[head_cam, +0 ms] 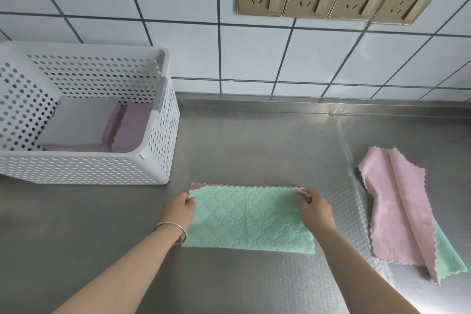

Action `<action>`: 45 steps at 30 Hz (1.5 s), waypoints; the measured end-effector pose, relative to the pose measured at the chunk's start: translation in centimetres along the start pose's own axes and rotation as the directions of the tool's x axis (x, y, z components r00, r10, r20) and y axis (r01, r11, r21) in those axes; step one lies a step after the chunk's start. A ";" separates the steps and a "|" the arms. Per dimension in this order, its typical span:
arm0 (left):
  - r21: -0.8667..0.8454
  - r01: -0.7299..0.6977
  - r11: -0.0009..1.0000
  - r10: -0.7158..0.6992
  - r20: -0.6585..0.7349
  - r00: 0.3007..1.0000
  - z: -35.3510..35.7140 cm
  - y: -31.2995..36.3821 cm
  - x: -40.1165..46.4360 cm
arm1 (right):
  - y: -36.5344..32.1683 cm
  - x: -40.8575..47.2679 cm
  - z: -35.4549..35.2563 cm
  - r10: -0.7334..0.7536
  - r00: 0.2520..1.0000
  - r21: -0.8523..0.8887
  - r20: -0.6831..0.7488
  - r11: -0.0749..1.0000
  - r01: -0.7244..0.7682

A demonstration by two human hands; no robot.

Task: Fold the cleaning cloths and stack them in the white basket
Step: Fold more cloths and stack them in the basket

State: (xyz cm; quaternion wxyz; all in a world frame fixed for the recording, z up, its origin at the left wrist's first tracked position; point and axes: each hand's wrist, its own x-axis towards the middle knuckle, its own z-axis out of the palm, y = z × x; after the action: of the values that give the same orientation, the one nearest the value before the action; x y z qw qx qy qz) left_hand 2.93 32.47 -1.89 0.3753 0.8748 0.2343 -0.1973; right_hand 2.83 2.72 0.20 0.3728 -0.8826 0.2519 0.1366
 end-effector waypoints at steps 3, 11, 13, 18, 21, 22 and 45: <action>0.068 0.014 0.998 -0.014 -0.009 1.000 -0.1 0.4 0.6 | -0.3 0.6 0.3 0.000 1.000 -0.050 -0.009 0.999 -0.001; 0.157 0.041 0.987 -0.039 -0.011 0.999 -0.1 1.1 1.2 | 0.0 0.9 0.7 0.017 0.999 -0.070 -0.041 0.997 -0.020; 0.168 0.043 0.985 -0.040 -0.021 0.999 -0.1 1.2 1.1 | -0.1 0.9 0.8 0.022 0.999 -0.079 -0.046 0.997 -0.026; 0.189 0.071 0.979 -0.067 -0.028 0.997 0.0 1.6 0.9 | -0.4 0.9 1.0 0.062 0.996 -0.127 -0.056 0.990 -0.069; 0.203 0.061 0.977 -0.054 -0.039 0.998 0.0 1.9 1.0 | -0.9 1.0 1.0 0.083 0.995 -0.169 -0.054 0.981 -0.091; 0.203 0.063 0.977 -0.056 -0.040 0.998 -0.1 2.1 0.9 | -1.0 0.9 1.0 0.087 0.995 -0.178 -0.053 0.979 -0.095; 0.072 -0.292 0.954 0.284 0.104 0.953 -0.2 -2.6 -4.0 | 3.8 -6.4 0.8 0.158 0.975 -0.116 -0.155 0.977 -0.176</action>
State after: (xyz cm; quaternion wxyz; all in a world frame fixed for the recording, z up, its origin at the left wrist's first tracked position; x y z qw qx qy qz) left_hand -1.73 33.17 -1.19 0.3724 0.9049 0.0780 -0.1906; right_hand -4.66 3.25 0.21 0.2827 -0.8881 0.3422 0.1192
